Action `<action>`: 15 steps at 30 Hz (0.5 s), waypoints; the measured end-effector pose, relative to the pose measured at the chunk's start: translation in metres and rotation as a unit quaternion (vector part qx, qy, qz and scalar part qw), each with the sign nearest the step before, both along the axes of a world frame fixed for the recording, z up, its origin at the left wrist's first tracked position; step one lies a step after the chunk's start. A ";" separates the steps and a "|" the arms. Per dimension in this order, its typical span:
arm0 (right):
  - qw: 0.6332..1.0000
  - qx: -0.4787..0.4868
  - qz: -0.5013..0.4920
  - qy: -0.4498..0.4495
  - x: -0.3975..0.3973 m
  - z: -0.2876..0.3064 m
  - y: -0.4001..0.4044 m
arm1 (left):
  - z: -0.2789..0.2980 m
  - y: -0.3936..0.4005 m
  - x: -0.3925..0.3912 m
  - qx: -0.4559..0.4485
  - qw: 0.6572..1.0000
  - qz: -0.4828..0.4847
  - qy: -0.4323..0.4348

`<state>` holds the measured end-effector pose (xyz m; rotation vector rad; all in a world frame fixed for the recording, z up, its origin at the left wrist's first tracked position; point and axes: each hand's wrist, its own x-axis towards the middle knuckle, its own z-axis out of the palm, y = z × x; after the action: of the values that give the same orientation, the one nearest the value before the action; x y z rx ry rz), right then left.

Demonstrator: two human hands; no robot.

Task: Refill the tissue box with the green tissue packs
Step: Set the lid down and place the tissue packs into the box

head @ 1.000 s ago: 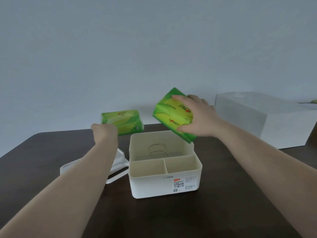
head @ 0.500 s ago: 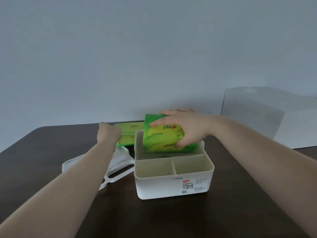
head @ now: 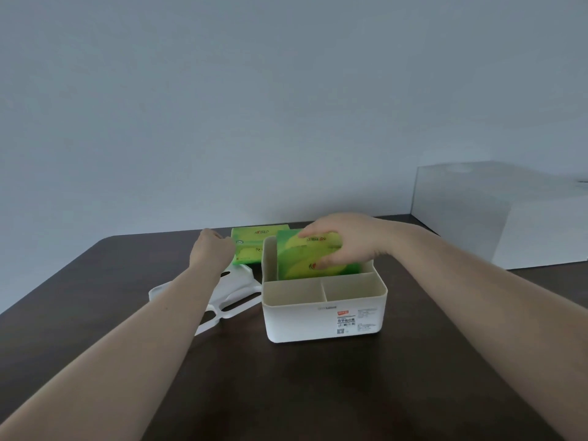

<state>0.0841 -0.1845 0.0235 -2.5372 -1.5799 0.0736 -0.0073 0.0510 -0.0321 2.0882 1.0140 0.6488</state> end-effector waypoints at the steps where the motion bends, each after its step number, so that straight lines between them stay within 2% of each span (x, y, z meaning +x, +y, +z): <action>1: 0.999 0.037 -0.016 0.009 -0.004 0.001 -0.003 | 0.002 -0.002 -0.007 0.007 1.000 -0.002 0.006; 5: 0.978 0.196 -0.070 0.033 -0.022 0.006 -0.006 | 0.006 -0.001 -0.038 0.014 0.997 0.015 0.069; 10: 0.977 0.208 -0.039 0.002 -0.057 0.003 0.012 | -0.006 -0.005 -0.084 0.023 0.963 0.095 0.251; 12: 0.977 0.213 -0.026 0.004 -0.067 0.003 0.017 | -0.016 -0.006 -0.102 0.022 0.952 0.098 0.288; 15: 0.974 0.225 -0.033 0.015 -0.073 0.005 0.019 | -0.032 0.000 -0.116 -0.005 0.952 0.082 0.296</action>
<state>0.0116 -0.1655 0.0282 -2.2174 -1.3160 -0.2262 -0.1230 0.0507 -0.0645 2.2575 1.5233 0.0745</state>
